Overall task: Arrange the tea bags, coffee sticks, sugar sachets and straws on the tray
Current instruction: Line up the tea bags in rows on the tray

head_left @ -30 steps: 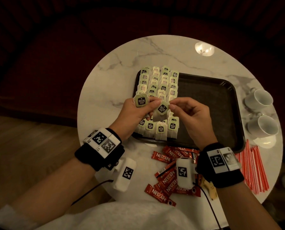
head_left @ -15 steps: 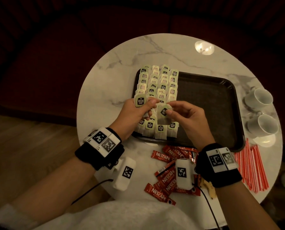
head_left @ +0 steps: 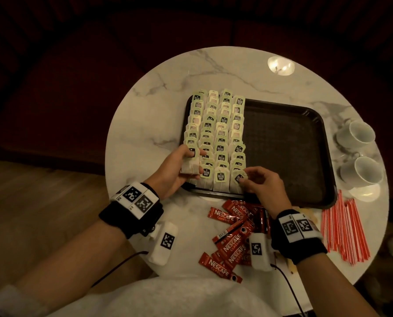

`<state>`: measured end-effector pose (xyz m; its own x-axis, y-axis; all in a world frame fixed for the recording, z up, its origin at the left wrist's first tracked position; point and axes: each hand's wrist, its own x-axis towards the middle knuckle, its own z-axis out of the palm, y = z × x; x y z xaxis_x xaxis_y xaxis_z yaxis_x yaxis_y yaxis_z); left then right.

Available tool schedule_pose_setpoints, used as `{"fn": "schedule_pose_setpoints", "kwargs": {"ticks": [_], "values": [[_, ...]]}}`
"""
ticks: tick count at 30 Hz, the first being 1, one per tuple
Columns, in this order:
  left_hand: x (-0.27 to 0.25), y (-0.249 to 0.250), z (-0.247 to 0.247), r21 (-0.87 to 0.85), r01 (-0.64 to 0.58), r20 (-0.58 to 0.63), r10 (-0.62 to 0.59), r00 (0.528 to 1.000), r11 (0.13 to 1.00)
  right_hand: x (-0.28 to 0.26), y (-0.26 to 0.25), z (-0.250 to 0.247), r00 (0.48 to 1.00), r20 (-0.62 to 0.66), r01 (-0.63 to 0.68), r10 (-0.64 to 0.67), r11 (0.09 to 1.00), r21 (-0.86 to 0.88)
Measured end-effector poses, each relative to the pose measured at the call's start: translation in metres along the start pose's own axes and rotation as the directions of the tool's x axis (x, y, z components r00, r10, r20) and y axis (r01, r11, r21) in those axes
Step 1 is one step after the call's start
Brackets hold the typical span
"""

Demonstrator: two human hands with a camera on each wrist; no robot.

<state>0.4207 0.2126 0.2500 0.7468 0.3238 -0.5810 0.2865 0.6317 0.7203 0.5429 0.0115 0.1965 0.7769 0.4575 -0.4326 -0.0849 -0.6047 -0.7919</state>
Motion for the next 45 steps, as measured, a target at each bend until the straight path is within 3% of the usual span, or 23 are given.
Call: {"fn": "schedule_pose_setpoints", "kwargs": {"ticks": [8, 13, 17, 21, 32, 38, 42, 45], "values": [[0.004, -0.004, -0.001, 0.028, -0.045, -0.089, 0.047, 0.995, 0.999, -0.003, -0.004, 0.004, 0.996, -0.074, 0.044, -0.046, 0.999, -0.028], [0.01, -0.007, -0.009, 0.187, -0.11, -0.081, 0.127, 0.989, 0.976, -0.011, -0.022, -0.001, 0.959, -0.193, 0.203, -0.206, 0.979, -0.036], [0.011, -0.008, -0.009, 0.321, -0.181, -0.028, 0.201, 0.979, 0.93, -0.019, -0.044, 0.009, 0.962, -0.043, 0.27, -0.268, 0.962, 0.048], [0.007, -0.007, -0.005, 0.352, -0.247, 0.043, 0.247, 0.968, 0.903, -0.021, -0.055, 0.028, 0.96, 0.08, 0.262, -0.268, 0.962, 0.075], [-0.002, -0.002, -0.008, 0.334, -0.35, 0.058, 0.351, 0.934, 0.875, -0.017, -0.055, 0.034, 0.964, 0.037, 0.258, -0.265, 0.957, 0.132], [0.006, -0.003, -0.018, 0.422, -0.313, 0.057, 0.319, 0.946, 0.851, -0.016, -0.048, 0.034, 0.977, 0.041, 0.206, -0.211, 0.974, 0.091], [0.02, -0.015, -0.041, 0.577, -0.224, -0.152, 0.372, 0.916, 0.785, -0.015, -0.039, 0.04, 0.99, 0.018, 0.142, -0.143, 0.989, 0.032], [0.024, -0.025, -0.054, 0.646, -0.104, -0.225, 0.32, 0.92, 0.756, -0.016, -0.038, 0.049, 0.992, 0.044, 0.117, -0.117, 0.993, 0.001]]}}
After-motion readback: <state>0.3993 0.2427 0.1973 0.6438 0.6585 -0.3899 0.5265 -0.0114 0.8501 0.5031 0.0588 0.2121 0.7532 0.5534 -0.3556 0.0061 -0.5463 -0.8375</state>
